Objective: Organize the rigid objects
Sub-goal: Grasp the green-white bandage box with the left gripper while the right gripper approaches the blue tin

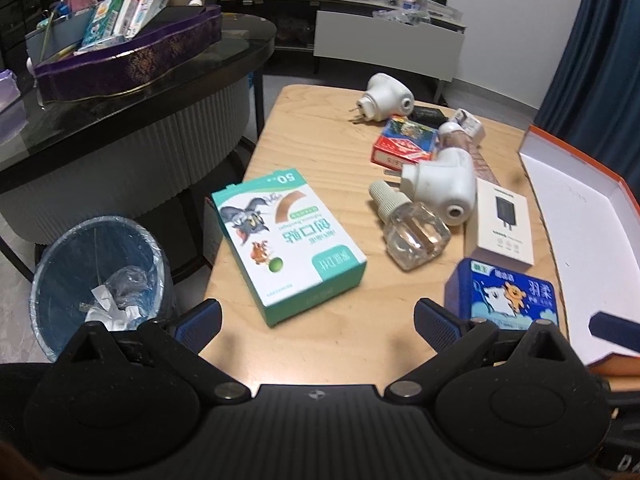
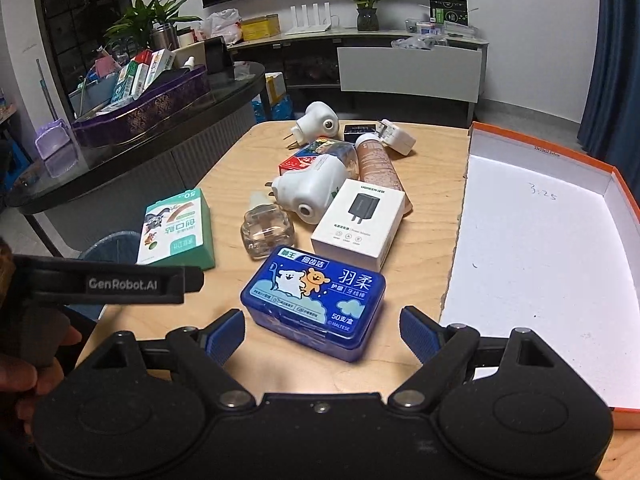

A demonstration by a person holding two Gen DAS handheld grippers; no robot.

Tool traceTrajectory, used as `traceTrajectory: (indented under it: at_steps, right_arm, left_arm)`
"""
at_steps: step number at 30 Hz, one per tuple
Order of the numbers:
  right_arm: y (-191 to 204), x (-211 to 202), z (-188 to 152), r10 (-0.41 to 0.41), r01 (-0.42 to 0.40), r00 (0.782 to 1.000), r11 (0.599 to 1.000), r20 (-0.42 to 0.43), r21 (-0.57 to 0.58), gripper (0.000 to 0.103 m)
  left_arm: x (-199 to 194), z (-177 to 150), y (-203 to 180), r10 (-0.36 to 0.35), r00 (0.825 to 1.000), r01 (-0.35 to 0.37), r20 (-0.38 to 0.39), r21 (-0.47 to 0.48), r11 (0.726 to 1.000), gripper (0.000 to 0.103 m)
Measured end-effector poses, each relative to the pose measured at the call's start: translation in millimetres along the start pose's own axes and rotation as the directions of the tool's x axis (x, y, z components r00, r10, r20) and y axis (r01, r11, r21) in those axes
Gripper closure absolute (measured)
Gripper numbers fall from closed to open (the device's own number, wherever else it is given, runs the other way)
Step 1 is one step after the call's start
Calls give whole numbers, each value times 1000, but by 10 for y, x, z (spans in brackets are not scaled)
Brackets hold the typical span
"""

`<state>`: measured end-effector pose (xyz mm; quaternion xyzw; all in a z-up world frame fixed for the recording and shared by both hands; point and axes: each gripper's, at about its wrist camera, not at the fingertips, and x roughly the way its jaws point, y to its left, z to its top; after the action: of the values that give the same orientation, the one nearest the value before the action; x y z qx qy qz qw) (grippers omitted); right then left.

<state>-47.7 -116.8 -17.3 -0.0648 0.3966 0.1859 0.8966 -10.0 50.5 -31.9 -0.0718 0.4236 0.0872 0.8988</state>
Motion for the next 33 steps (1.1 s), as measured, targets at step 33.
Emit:
traceTrajectory:
  at_steps: [33]
  right_arm:
    - [77,61,22,42,-43,999,999,-19,-33,4]
  left_arm:
    - [559,390,79,136,990,-140,-43,-110,984,7]
